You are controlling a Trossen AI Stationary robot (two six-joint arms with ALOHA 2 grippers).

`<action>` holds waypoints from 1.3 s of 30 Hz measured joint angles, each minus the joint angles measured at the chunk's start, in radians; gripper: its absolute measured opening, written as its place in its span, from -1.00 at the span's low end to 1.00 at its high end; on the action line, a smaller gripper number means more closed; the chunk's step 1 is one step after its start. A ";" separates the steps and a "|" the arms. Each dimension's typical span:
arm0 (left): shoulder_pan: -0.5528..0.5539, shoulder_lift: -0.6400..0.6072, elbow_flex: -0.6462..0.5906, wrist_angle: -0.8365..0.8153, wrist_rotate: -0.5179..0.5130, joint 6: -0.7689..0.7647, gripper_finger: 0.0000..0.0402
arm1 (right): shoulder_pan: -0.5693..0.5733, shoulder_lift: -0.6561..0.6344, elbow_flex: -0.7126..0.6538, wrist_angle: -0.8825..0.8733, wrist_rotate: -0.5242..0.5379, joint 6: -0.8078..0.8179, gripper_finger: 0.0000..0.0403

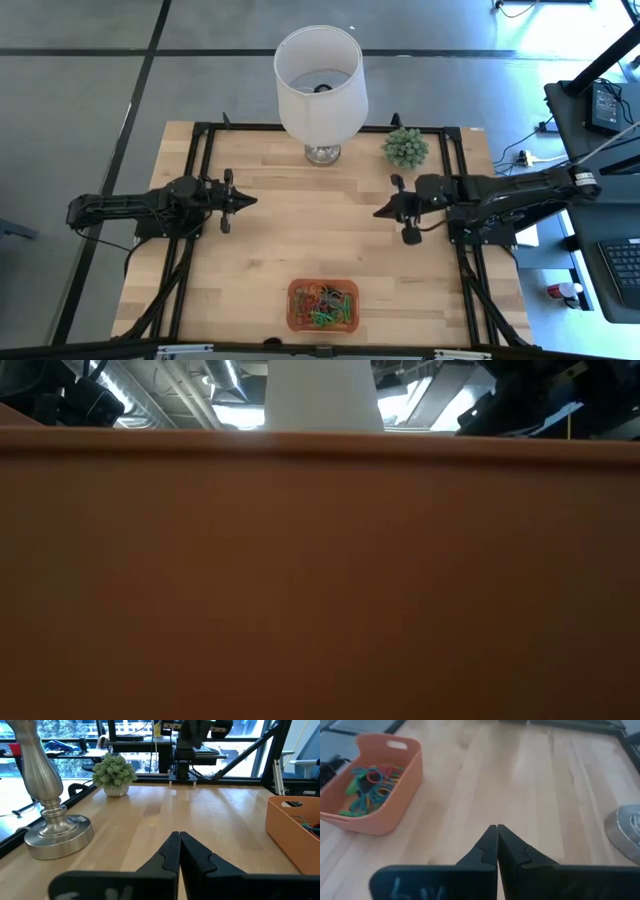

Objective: Pick and place rubber bands into bin
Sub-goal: Return to Home Position

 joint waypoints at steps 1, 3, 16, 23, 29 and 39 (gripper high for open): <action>0.000 0.000 0.000 0.000 0.000 0.000 -0.99 | -0.007 -0.011 0.000 -0.003 -0.009 0.000 -0.99; 0.000 0.000 0.000 0.000 0.000 0.000 -0.99 | -0.018 -0.032 0.000 -0.017 -0.012 -0.003 -0.99; 0.000 0.000 0.000 0.000 0.000 0.000 -0.99 | -0.068 -0.267 -0.235 0.081 -0.012 0.057 -0.99; 0.000 0.000 0.000 0.000 0.000 0.000 -0.99 | -0.068 -0.527 -0.422 0.139 -0.006 0.137 -0.99; 0.000 0.000 0.000 0.000 0.000 0.000 -0.99 | -0.068 -0.727 -0.460 0.054 0.091 0.164 -0.98; 0.000 0.000 0.000 0.000 0.000 0.000 -0.99 | -0.068 -0.928 -0.512 0.019 0.094 0.173 -0.97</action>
